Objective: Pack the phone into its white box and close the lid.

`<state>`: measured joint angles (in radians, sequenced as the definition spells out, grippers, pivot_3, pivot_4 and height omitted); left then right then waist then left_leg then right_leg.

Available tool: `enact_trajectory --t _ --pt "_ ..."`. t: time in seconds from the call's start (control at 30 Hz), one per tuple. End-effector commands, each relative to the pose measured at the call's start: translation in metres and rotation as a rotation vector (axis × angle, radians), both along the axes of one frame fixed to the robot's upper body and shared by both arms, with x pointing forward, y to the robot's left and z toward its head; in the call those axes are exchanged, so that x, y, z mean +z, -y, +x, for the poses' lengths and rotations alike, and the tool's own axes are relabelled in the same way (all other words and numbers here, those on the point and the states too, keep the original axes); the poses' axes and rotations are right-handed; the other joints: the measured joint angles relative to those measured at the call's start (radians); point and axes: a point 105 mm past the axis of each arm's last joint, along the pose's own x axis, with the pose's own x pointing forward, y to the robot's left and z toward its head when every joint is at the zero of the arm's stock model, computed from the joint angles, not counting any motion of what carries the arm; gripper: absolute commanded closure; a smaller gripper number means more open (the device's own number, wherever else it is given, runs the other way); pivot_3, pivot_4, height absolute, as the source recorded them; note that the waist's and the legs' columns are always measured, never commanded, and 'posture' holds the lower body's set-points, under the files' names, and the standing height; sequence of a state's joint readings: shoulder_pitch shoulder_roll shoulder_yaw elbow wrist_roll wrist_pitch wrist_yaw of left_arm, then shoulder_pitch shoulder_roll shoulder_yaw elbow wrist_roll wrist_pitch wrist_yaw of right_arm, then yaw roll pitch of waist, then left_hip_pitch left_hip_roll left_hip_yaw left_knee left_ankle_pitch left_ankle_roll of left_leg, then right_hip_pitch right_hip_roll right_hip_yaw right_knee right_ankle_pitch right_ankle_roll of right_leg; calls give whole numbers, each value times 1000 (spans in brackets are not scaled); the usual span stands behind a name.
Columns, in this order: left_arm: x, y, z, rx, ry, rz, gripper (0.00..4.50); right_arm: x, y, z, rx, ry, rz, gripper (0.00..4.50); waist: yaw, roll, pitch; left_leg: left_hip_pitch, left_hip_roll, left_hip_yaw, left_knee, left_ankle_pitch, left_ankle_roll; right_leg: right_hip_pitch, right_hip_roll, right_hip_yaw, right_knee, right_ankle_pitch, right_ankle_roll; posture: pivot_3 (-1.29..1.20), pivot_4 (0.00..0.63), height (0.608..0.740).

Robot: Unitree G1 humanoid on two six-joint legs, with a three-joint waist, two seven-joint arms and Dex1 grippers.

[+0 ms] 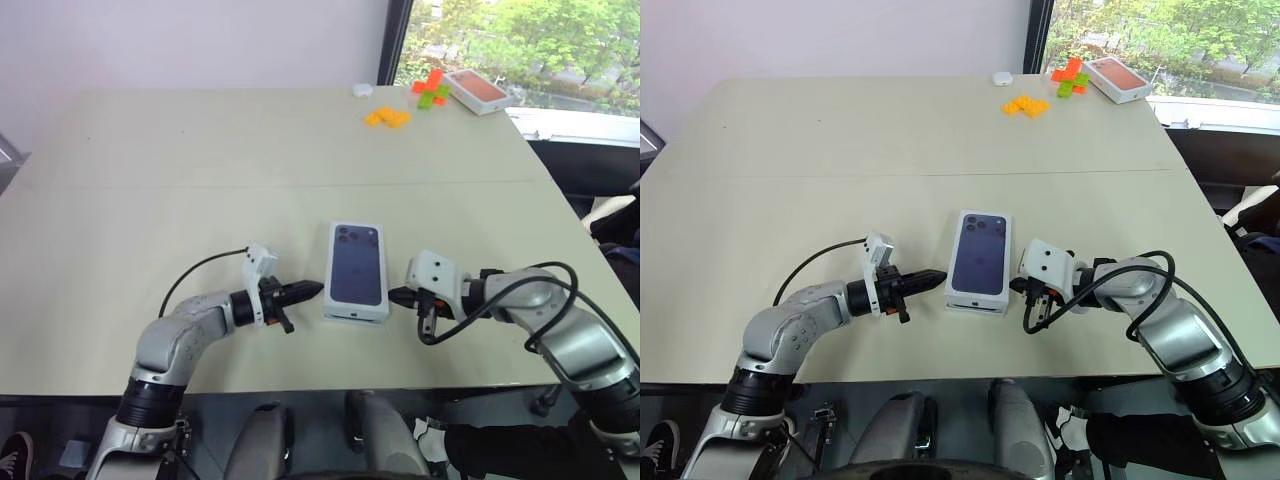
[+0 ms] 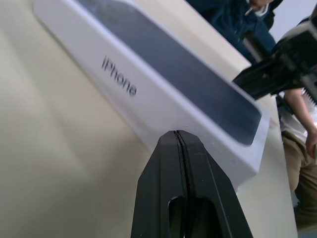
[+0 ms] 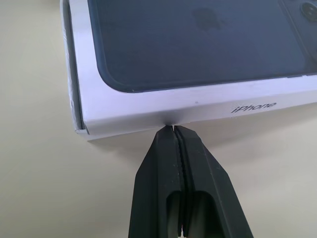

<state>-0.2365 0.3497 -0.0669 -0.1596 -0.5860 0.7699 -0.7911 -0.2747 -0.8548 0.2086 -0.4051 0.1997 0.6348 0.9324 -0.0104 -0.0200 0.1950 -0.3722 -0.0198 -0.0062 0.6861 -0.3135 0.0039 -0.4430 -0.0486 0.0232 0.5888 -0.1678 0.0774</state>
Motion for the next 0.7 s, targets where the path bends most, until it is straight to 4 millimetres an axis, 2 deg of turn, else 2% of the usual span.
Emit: enact_trajectory --t 0.03,0.2,0.47,0.7 --pt "5 10 -5 -49 44 9 4500 9 -4 0 12 32 15 4464 1 0 0 0 0 0 0 0 0 0 0 0 0 0 0 0 150 740" --pt "6 7 -10 -70 41 24 4500 10 -7 -7 43 14 18 4464 0 0 0 0 0 0 0 0 0 0 0 0 0 0 0 0 150 740" --pt "9 7 -17 -102 40 39 4500 1 -7 -32 147 -41 -71 4464 1 0 0 0 0 0 0 0 0 0 0 0 0 0 0 0 150 740" --pt "8 8 -23 -125 23 40 4500 5 -9 -30 144 -29 -56 4464 0 0 0 0 0 0 0 0 0 0 0 0 0 0 0 0 150 740"
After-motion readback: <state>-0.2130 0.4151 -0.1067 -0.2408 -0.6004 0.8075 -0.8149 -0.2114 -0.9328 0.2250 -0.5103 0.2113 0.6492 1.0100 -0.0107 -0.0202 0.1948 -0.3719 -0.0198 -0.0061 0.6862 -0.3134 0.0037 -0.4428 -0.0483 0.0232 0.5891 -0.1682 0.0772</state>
